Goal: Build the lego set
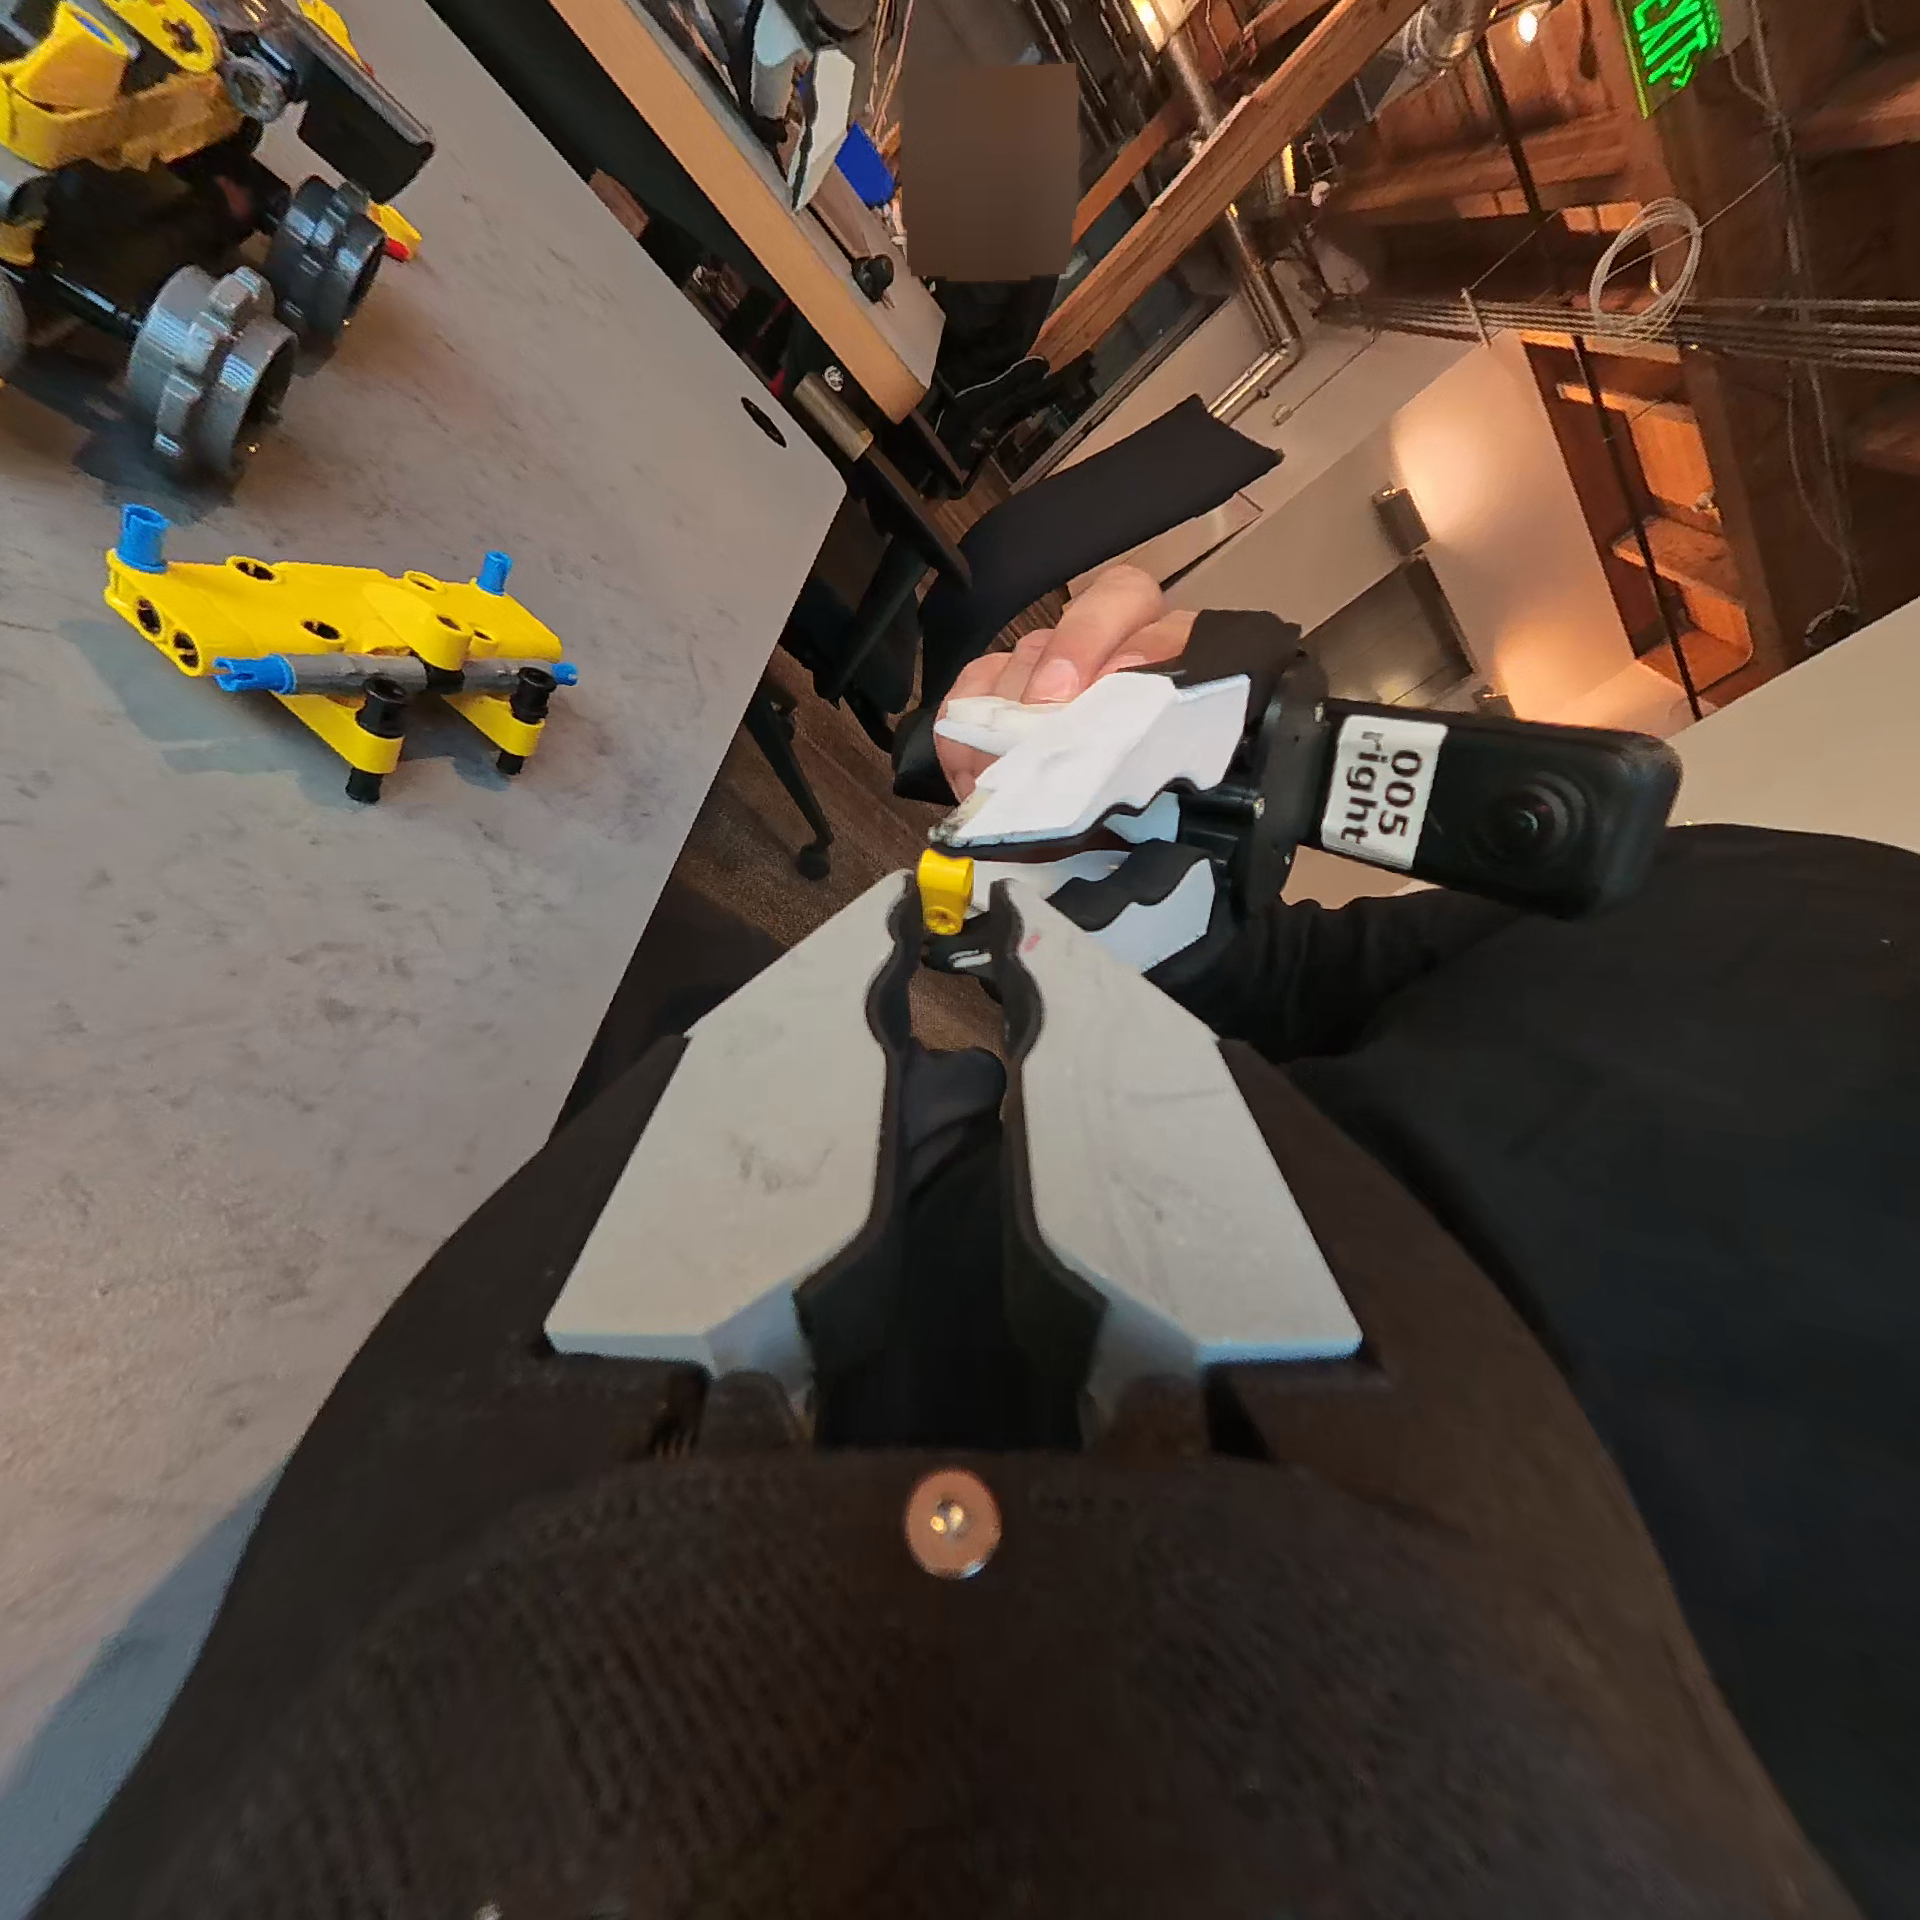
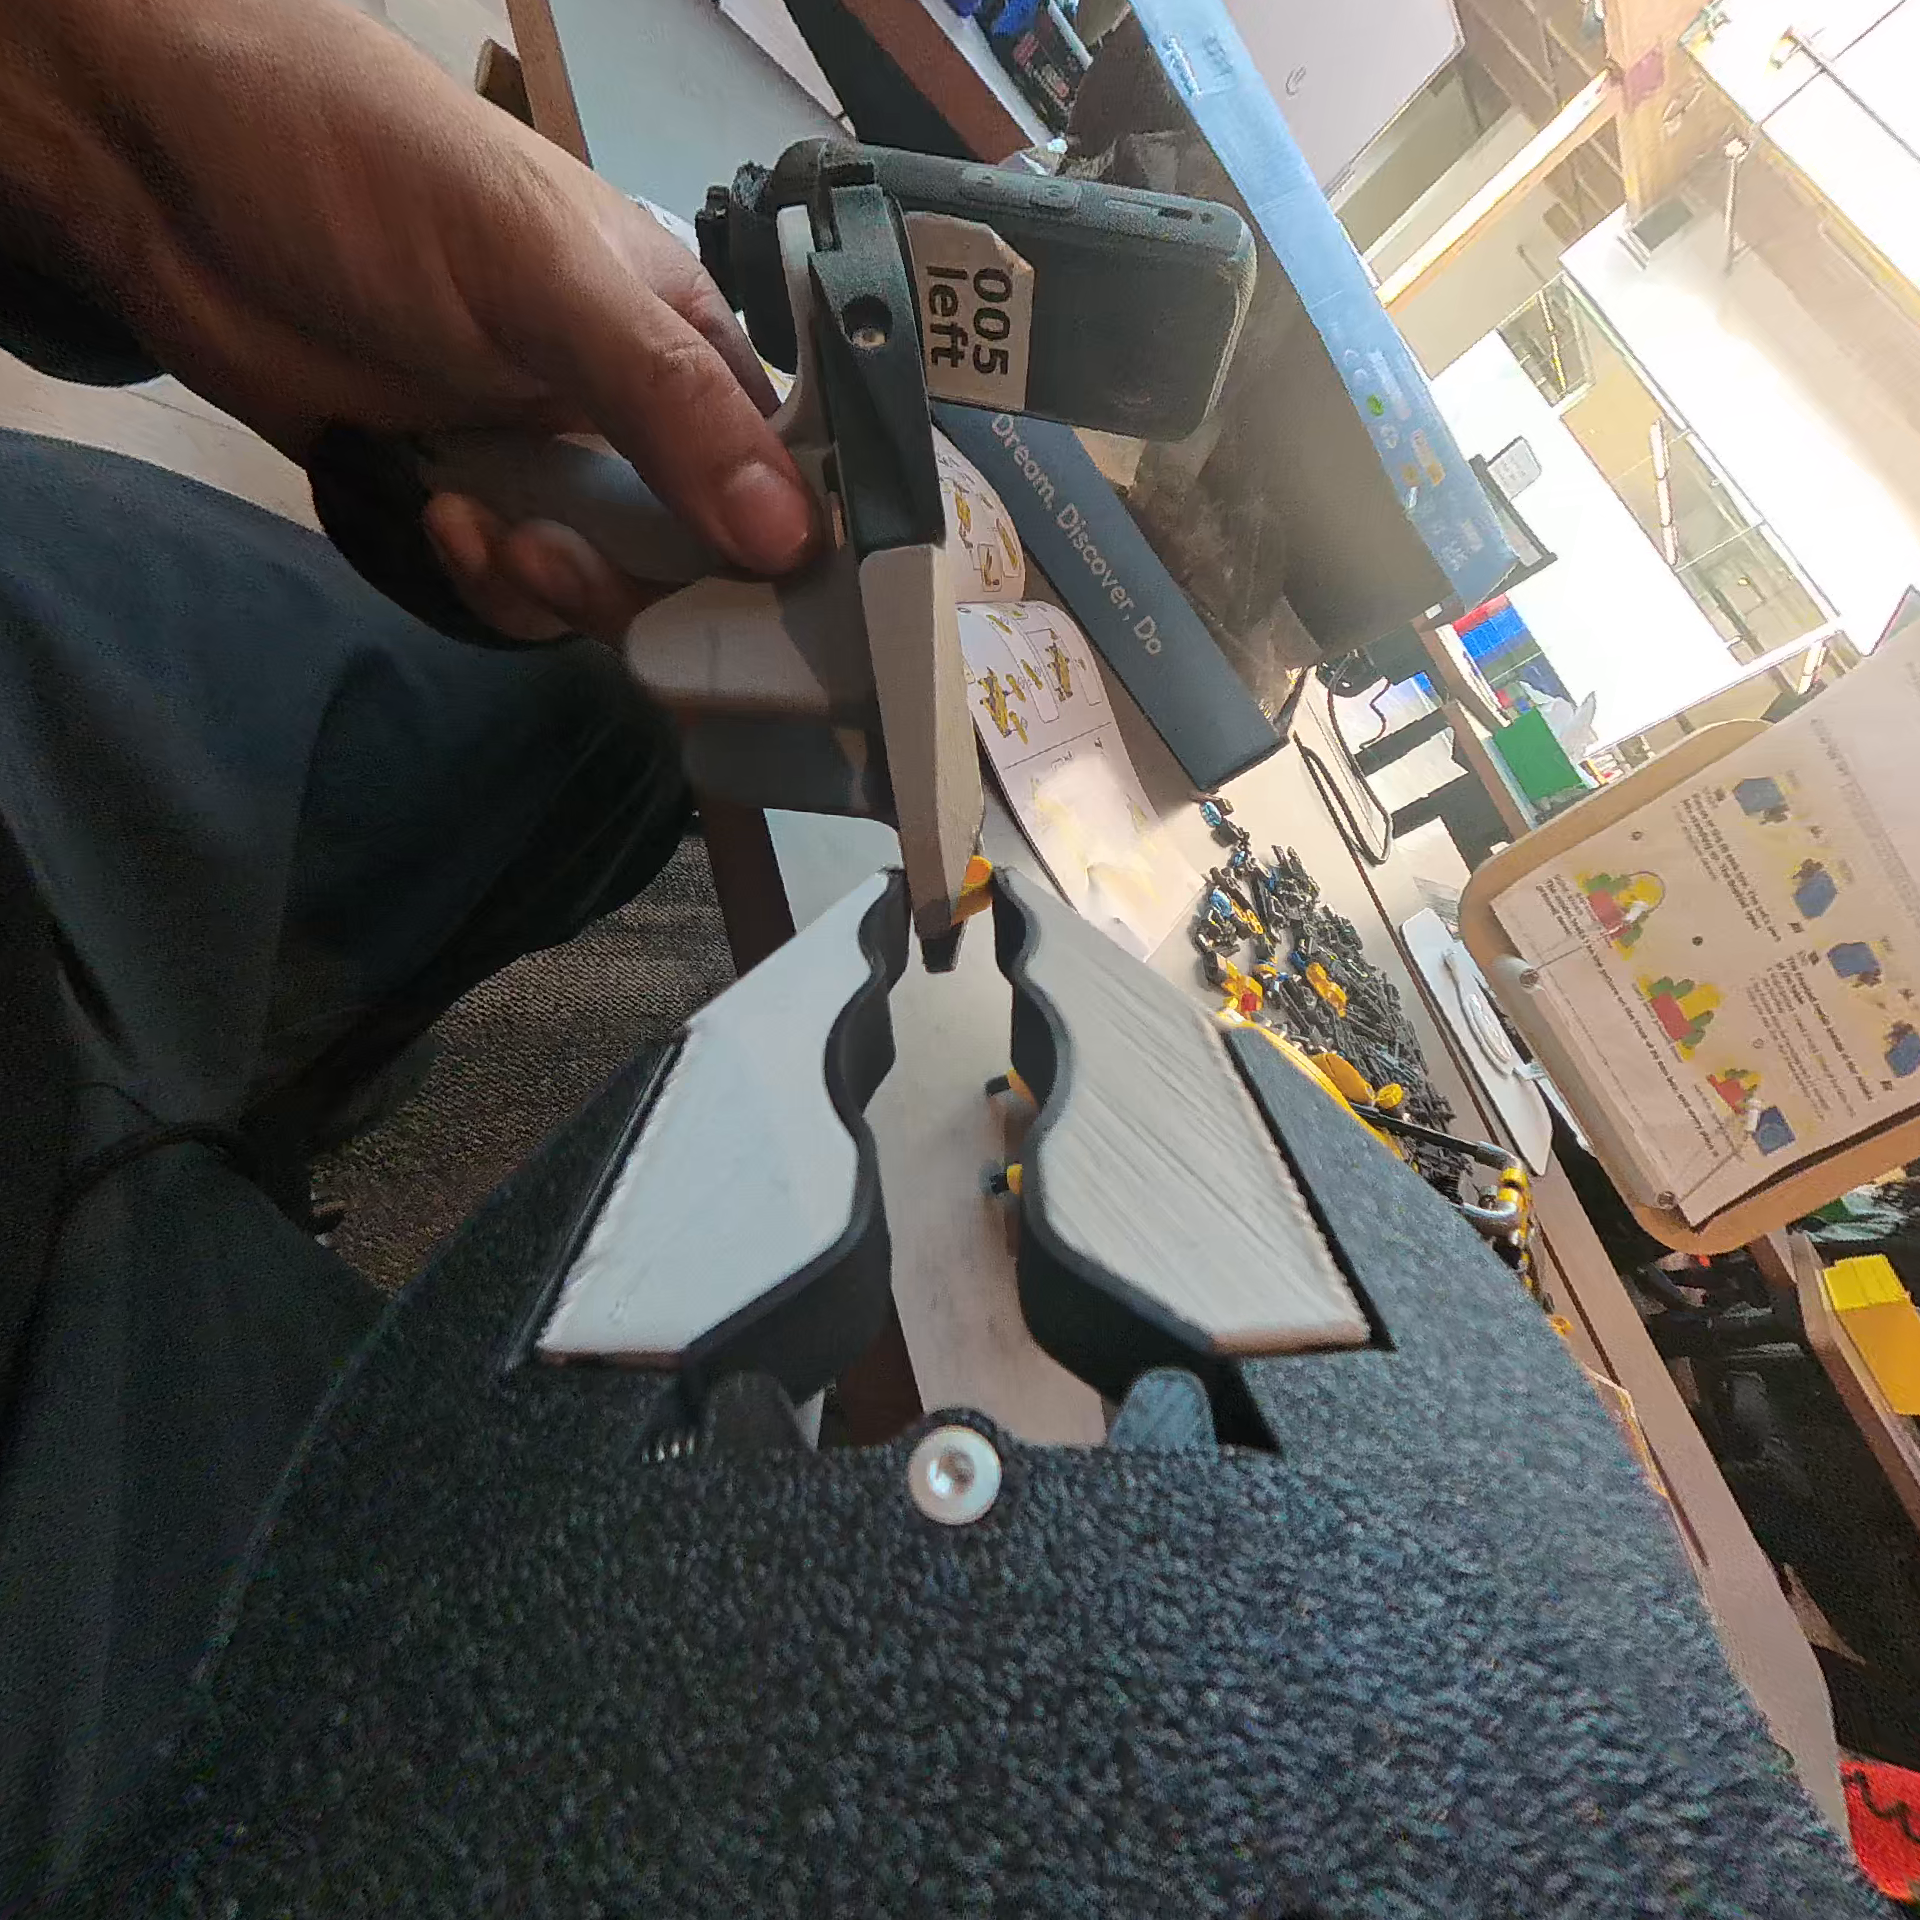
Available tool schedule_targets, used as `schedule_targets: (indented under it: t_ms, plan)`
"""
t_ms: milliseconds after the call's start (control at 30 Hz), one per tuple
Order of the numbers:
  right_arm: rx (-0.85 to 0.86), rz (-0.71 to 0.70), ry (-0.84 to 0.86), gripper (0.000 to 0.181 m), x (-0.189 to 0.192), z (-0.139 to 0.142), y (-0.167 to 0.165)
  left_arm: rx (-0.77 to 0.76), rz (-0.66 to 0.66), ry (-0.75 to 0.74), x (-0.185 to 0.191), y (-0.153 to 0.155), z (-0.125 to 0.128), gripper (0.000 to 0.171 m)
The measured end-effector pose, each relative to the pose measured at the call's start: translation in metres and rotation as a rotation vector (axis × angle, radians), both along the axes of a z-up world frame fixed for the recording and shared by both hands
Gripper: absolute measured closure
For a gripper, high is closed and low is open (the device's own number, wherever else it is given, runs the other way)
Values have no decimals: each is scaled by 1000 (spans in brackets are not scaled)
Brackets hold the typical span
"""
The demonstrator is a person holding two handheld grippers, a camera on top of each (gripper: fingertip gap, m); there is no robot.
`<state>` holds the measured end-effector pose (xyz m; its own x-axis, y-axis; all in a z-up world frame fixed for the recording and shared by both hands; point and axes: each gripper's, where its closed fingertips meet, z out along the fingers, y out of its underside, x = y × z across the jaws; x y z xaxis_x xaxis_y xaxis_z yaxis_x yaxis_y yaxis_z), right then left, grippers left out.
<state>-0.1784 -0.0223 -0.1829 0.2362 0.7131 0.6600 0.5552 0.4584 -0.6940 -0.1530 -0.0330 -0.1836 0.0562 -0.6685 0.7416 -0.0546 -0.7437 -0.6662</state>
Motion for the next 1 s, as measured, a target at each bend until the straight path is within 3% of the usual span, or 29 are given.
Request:
schedule_targets:
  t_ms: [233,767,867,1000]
  plan:
    - [16,-21,9,166,0,0,3,-32,4,-21,-2,3,-1,163]
    - [-71,-102,36,166,0,-14,17,-32,48,79,-12,18,-13,166]
    - [-154,-172,40,166,4,-25,29,16,132,147,-27,33,-17,159]
    - [-397,-313,30,166,9,-58,42,52,202,208,-45,47,-19,156]
